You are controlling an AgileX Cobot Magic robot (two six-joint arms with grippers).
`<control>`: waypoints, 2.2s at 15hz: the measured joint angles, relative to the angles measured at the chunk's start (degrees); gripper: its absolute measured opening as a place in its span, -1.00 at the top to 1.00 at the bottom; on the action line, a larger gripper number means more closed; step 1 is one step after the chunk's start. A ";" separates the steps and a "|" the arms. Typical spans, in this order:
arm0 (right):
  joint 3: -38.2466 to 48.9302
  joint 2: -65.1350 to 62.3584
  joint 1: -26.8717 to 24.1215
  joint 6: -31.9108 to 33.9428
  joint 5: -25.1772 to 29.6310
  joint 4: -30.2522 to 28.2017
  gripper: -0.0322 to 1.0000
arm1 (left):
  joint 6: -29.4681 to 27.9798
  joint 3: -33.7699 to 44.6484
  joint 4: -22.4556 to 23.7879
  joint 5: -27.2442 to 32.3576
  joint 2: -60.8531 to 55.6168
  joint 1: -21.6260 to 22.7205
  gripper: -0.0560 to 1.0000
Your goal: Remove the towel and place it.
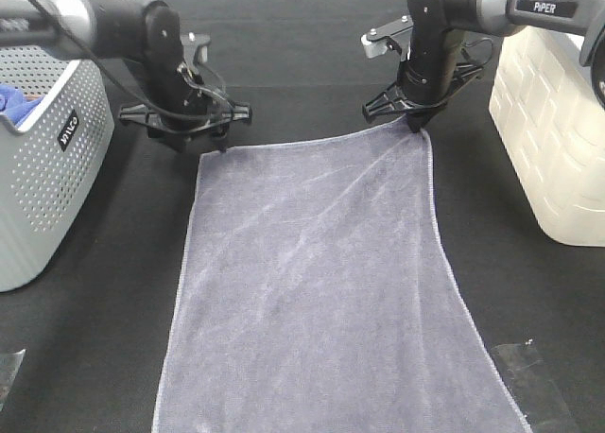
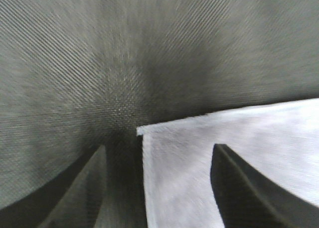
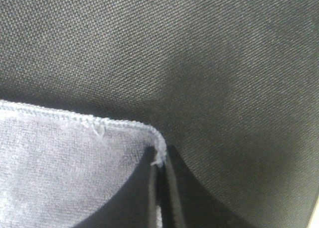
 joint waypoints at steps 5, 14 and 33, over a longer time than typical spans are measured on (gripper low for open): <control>0.00 0.00 0.00 0.00 0.00 -0.06 0.94 | 0.23 -6.02 -0.86 3.38 4.93 0.00 -0.20; 0.00 0.00 0.00 0.00 0.00 -0.63 0.94 | 4.64 -10.03 -0.40 4.13 6.53 0.34 0.89; 0.00 2.29 -6.42 10.43 -37.07 -15.24 0.94 | 5.10 -19.65 11.63 -32.14 11.97 4.13 0.89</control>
